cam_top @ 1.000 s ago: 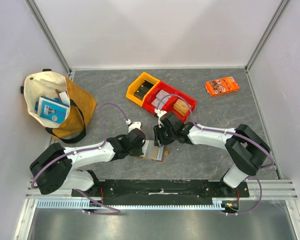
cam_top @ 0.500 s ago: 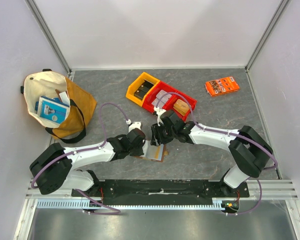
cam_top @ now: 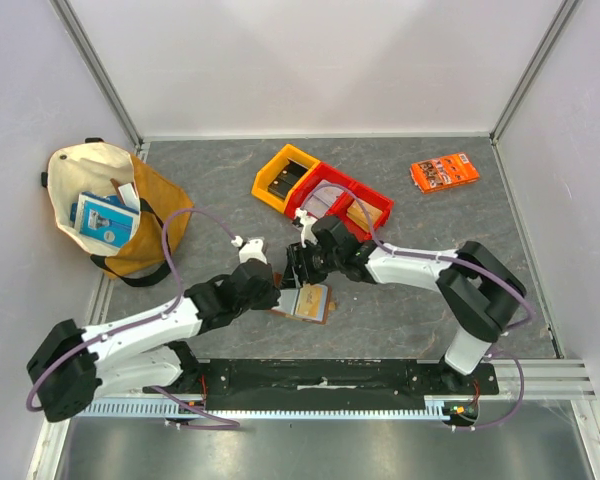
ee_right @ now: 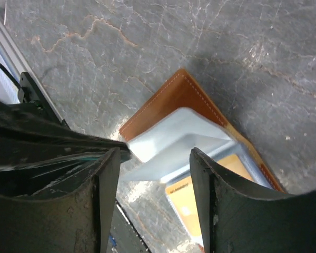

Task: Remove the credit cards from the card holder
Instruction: Remove the credit card from the card holder.

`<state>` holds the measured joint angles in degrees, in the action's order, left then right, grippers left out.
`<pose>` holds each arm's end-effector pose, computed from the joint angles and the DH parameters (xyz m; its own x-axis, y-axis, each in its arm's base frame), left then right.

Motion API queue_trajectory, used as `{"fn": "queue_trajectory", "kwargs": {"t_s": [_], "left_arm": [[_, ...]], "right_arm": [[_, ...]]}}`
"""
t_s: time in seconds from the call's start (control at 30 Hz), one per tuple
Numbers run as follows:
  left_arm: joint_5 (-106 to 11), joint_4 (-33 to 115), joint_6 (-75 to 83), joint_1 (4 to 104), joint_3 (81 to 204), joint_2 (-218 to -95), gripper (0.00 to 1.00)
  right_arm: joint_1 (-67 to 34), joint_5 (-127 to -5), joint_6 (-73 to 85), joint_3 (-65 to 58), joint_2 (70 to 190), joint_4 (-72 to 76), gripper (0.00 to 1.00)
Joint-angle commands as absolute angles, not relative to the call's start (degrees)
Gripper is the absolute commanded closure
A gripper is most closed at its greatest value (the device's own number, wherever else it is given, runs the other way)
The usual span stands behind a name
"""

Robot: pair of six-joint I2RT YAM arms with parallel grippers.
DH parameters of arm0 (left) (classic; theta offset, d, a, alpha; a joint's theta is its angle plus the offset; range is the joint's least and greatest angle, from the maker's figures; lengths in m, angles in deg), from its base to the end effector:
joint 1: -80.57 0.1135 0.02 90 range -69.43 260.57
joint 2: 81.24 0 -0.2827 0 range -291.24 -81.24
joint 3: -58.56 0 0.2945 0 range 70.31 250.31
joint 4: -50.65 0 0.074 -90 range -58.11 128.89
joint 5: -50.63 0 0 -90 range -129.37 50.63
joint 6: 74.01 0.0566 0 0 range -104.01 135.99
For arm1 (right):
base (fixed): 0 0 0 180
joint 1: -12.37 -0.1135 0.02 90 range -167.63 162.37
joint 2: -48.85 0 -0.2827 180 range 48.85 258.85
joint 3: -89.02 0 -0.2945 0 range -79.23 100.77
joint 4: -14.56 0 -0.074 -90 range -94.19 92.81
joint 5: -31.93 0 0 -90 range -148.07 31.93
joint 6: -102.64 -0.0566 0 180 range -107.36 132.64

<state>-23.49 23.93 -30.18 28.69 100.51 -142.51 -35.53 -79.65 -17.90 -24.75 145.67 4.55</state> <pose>0.1672 -0.1881 0.1715 -0.7690 -0.1440 -0.6228 0.1223 0.9232 -0.3644 0.2549 0.3131 0.1619 -0.8215 -0.2044 -0.5323 -0.5338 0.6038 0.5920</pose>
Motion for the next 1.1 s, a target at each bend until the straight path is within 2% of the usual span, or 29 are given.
{"fn": "queue_trajectory", "kwargs": {"t_s": [0.0, 0.23, 0.4, 0.87, 1.07], "left_arm": [[-21.4, 22.7, -33.2, 28.5, 99.3, -137.0, 0.97], [-23.5, 23.3, -34.0, 28.5, 98.4, -131.4, 0.98], [-25.9, 26.7, -33.4, 28.5, 98.5, -134.7, 0.98], [-28.6, 36.1, -35.2, 30.9, 96.8, -147.7, 0.98], [-29.8, 36.8, -35.9, 31.8, 96.1, -148.5, 0.98]], "right_arm": [[-36.1, -84.0, -20.7, -21.1, 151.1, 10.5, 0.36], [-36.2, -84.0, -22.2, -19.7, 156.8, 11.8, 0.36], [-36.1, -83.8, -22.5, -19.6, 157.5, 11.4, 0.37], [-34.2, -70.6, -21.2, -26.8, 140.8, 6.4, 0.5], [-34.0, -68.7, -22.2, -32.7, 136.1, 6.2, 0.61]]}}
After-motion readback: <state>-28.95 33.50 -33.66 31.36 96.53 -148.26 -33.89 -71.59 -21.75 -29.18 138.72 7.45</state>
